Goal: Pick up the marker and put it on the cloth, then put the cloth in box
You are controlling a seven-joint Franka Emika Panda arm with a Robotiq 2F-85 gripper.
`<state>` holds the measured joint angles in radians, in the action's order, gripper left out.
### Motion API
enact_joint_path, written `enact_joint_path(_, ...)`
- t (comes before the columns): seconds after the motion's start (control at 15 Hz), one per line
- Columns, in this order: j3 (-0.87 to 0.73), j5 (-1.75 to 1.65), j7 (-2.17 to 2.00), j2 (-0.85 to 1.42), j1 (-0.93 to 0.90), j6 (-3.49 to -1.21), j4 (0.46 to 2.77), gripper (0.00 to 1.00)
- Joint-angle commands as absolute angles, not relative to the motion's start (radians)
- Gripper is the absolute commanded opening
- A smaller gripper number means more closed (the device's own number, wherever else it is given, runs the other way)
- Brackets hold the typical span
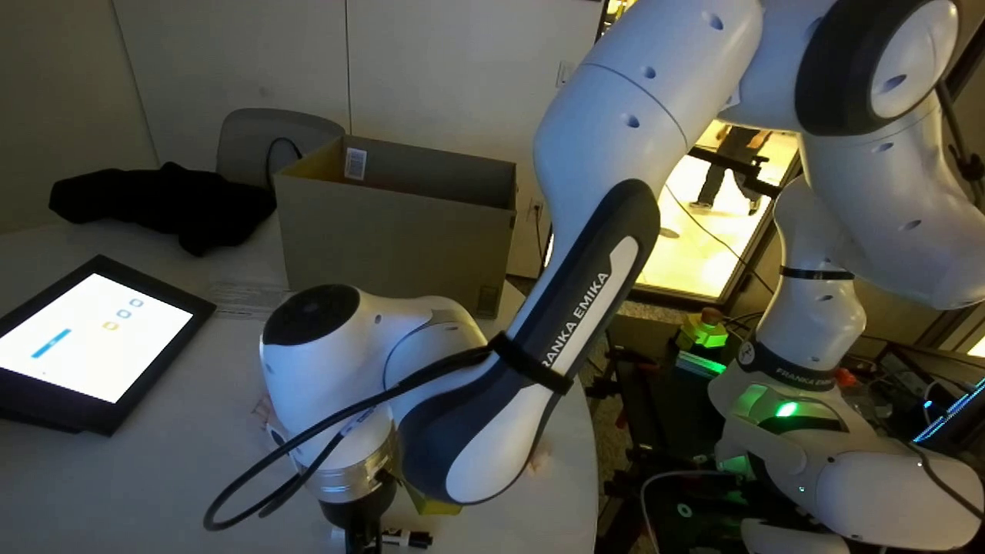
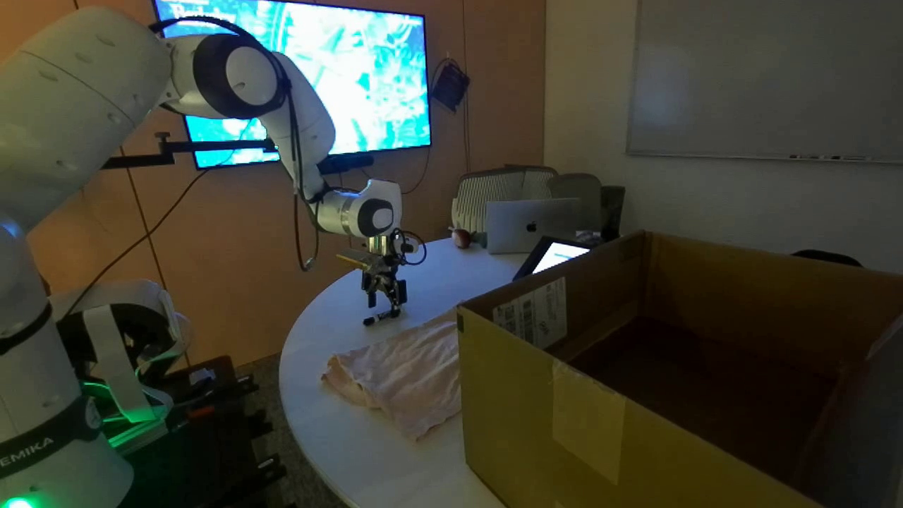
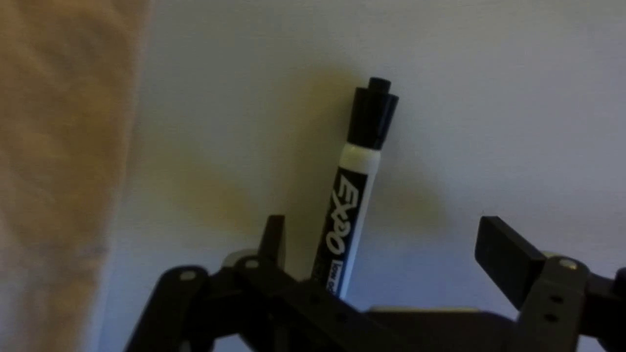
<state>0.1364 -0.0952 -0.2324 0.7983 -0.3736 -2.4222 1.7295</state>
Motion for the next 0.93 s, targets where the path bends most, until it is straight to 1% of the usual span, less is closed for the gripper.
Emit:
enact_joint_path(0.0,0.118,-0.095,-0.244,0.82,-0.393,-2.418,1.697,1.0)
enact_joint_path(0.53,0.121,-0.088,-0.228,0.83,-0.385,-2.406,1.694,1.0)
enact_joint_path(0.6,0.123,-0.086,-0.223,0.829,-0.382,-2.402,1.695,0.76)
enact_joint_path(0.67,0.122,-0.088,-0.222,0.828,-0.382,-2.4,1.695,0.74)
enact_joint_path(0.87,0.123,-0.09,-0.216,0.819,-0.381,-2.391,1.696,0.51)
